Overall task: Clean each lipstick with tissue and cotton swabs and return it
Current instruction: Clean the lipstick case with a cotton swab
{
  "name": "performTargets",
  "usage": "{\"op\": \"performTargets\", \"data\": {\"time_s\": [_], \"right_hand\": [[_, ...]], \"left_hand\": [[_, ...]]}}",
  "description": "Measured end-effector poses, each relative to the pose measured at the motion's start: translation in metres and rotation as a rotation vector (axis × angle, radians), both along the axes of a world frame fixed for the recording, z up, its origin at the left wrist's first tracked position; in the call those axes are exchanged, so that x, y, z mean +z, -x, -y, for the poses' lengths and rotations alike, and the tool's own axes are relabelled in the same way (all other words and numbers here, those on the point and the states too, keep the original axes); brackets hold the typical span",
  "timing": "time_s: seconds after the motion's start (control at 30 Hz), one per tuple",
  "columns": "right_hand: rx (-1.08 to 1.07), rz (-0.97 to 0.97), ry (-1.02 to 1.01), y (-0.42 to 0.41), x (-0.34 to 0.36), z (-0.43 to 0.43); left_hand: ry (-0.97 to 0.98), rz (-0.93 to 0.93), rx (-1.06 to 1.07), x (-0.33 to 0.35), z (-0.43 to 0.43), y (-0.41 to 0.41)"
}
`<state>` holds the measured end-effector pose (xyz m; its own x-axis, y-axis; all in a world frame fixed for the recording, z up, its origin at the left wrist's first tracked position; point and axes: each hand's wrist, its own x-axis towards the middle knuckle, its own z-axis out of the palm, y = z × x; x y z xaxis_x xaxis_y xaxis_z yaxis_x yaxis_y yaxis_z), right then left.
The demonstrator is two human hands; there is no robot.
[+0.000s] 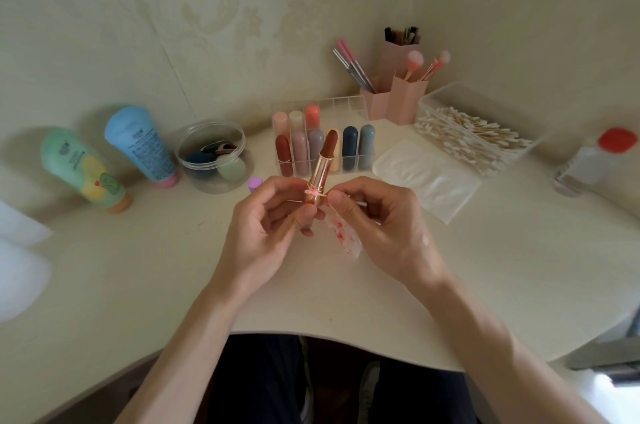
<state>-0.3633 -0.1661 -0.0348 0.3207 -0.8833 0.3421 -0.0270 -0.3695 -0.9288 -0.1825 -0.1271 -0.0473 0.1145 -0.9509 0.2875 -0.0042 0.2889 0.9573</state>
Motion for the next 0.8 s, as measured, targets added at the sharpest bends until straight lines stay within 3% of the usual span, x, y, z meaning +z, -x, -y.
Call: {"op": "performTargets", "data": {"time_s": [0.8], "right_hand": [[0.018,0.006,-0.016,0.0037,-0.0042,0.0027]], "left_hand": [[-0.003,0.118,-0.067,0.0062,-0.0052,0.0013]]}}
